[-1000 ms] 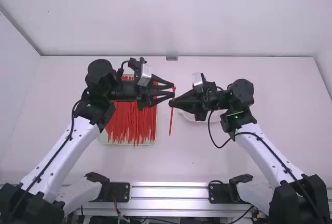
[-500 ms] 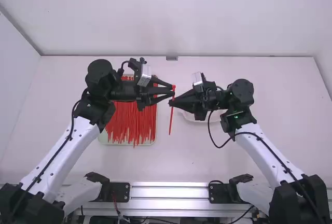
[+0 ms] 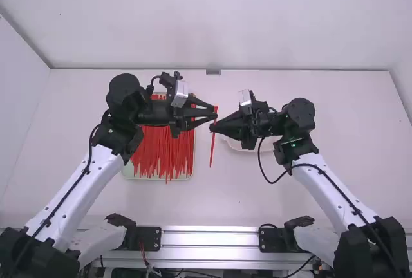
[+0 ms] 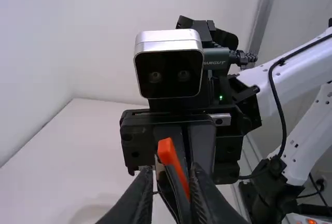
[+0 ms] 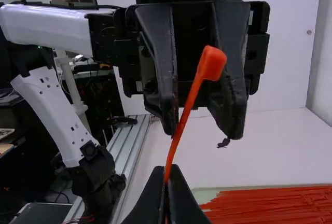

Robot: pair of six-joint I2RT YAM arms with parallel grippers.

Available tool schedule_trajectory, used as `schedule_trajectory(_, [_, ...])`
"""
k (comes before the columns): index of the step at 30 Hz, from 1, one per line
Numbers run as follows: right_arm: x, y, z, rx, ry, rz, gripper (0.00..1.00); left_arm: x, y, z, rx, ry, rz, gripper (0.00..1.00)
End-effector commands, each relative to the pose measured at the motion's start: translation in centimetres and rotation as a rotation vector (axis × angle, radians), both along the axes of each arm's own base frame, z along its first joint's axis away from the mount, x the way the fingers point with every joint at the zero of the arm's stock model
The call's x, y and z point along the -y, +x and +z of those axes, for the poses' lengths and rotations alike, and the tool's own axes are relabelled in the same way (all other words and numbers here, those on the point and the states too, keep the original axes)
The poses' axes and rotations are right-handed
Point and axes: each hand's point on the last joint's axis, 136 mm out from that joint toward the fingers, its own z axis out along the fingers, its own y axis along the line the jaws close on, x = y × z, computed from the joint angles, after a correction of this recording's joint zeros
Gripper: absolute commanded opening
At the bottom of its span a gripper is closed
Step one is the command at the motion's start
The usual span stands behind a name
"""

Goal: Fasten the cable tie

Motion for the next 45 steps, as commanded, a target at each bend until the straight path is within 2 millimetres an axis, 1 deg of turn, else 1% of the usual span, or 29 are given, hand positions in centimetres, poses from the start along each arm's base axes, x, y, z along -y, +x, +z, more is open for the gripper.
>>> schedule_trajectory(1, [-0.13,-0.33,1.21,0.045,0.011,0.018,0.00,0.15,-0.07,0.80,0.024,-0.006,-0.008,0.18])
schedule_trajectory(13, [-0.13,-0.33,1.24,0.047,0.012,0.018,0.00,0.16,-0.08,0.82,0.025,-0.007,-0.008,0.18])
schedule_trajectory(17, [-0.13,-0.32,1.25,0.047,0.012,0.017,0.00,0.15,-0.07,0.80,0.023,-0.006,-0.008,0.23])
schedule_trajectory(19, [-0.13,-0.32,1.25,0.048,0.012,0.018,0.00,0.15,-0.06,0.81,0.021,-0.007,-0.007,0.31])
schedule_trajectory(21, [-0.13,-0.32,1.25,0.048,0.012,0.018,0.00,0.16,-0.08,0.82,0.021,-0.007,-0.008,0.33])
schedule_trajectory(23, [-0.13,-0.32,1.25,0.048,0.012,0.017,0.00,0.24,-0.17,0.89,0.026,-0.009,-0.012,0.31])
schedule_trajectory(24, [-0.13,-0.33,1.25,0.052,0.012,0.018,0.00,0.23,-0.16,0.97,0.031,-0.010,-0.011,0.28])
schedule_trajectory(26, [-0.13,-0.32,1.25,0.066,0.014,0.017,0.00,0.21,-0.12,1.05,0.020,-0.013,-0.010,0.26])
schedule_trajectory(29, [-0.13,-0.33,1.25,0.070,0.015,0.017,0.00,0.40,-0.29,1.23,0.024,-0.018,-0.015,0.21])
schedule_trajectory(31, [-0.13,-0.32,1.25,0.070,0.015,0.016,0.00,0.34,-0.28,1.27,0.027,-0.019,-0.016,0.20])
schedule_trajectory(32, [-0.13,-0.32,1.25,0.070,0.015,0.017,0.00,0.29,-0.22,1.27,0.027,-0.019,-0.013,0.16])
schedule_trajectory(34, [-0.13,-0.31,1.25,0.070,0.015,0.016,0.00,0.28,-0.21,1.26,0.026,-0.019,-0.013,0.15])
schedule_trajectory(35, [-0.15,-0.17,1.29,0.069,0.017,0.008,0.00,0.29,-0.23,1.26,0.026,-0.019,-0.014,0.11])
schedule_trajectory(36, [-0.15,-0.12,1.30,0.068,0.018,0.005,0.00,0.29,-0.23,1.25,0.025,-0.018,-0.014,0.09])
schedule_trajectory(45, [-0.17,0.00,1.34,0.068,0.019,-0.002,0.00,0.29,-0.22,1.22,0.024,-0.018,-0.013,0.09])
